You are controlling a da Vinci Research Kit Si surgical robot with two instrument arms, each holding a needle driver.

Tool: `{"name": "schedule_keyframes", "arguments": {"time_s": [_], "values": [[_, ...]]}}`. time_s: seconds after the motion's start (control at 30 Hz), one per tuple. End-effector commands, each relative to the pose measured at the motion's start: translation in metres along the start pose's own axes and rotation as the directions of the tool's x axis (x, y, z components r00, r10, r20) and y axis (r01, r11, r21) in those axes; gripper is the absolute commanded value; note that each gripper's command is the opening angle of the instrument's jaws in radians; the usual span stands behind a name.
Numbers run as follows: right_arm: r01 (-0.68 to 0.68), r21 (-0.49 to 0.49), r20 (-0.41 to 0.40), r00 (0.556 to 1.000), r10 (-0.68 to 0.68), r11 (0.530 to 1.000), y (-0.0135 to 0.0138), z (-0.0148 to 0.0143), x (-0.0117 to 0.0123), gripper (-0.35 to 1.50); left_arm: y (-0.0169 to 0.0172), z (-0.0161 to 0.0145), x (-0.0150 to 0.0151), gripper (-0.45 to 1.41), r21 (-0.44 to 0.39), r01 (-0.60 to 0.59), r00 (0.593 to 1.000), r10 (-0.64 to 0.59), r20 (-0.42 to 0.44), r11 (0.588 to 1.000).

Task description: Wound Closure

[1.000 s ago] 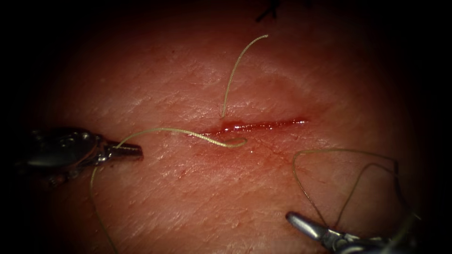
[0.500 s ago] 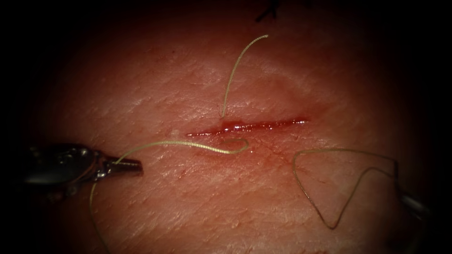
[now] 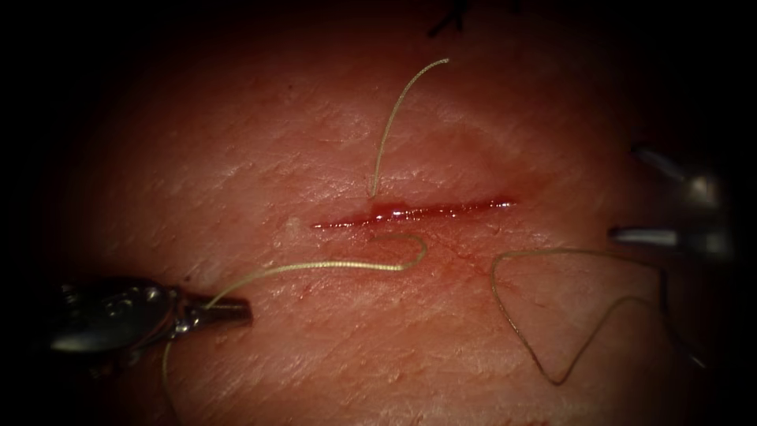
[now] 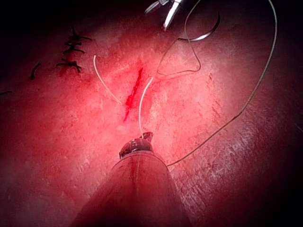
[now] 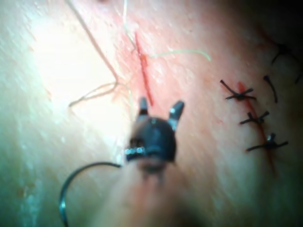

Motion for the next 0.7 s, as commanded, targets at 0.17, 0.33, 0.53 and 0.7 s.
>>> {"name": "schedule_keyframes", "arguments": {"time_s": [0.17, 0.33, 0.53, 0.7], "values": [[-0.017, 0.041, -0.070, 0.997, 0.020, 0.999, -0.0009, 0.0047, 0.0023, -0.35, 0.0010, 0.0011, 0.0003, -0.45, 0.009, -0.041, 0.999, 0.041, 0.024, 0.999], [-0.024, 0.025, -0.068, 0.997, 0.025, 0.999, -0.0010, 0.0075, 0.0035, -0.35, 0.0020, 0.0014, 0.0006, -0.45, 0.011, -0.116, 0.991, 0.115, 0.069, 0.993], [-0.008, 0.048, -0.083, 0.996, 0.012, 0.999, -0.0019, 0.0121, 0.0046, -0.35, 0.0020, 0.0010, 0.0011, -0.45, 0.090, -0.205, 0.971, 0.191, 0.144, 0.975], [0.022, 0.075, -0.102, 0.995, -0.015, 0.997, -0.0033, 0.0161, 0.0044, -0.35, 0.0018, 0.0009, 0.0019, -0.45, 0.122, -0.243, 0.958, 0.218, 0.187, 0.962]]}}
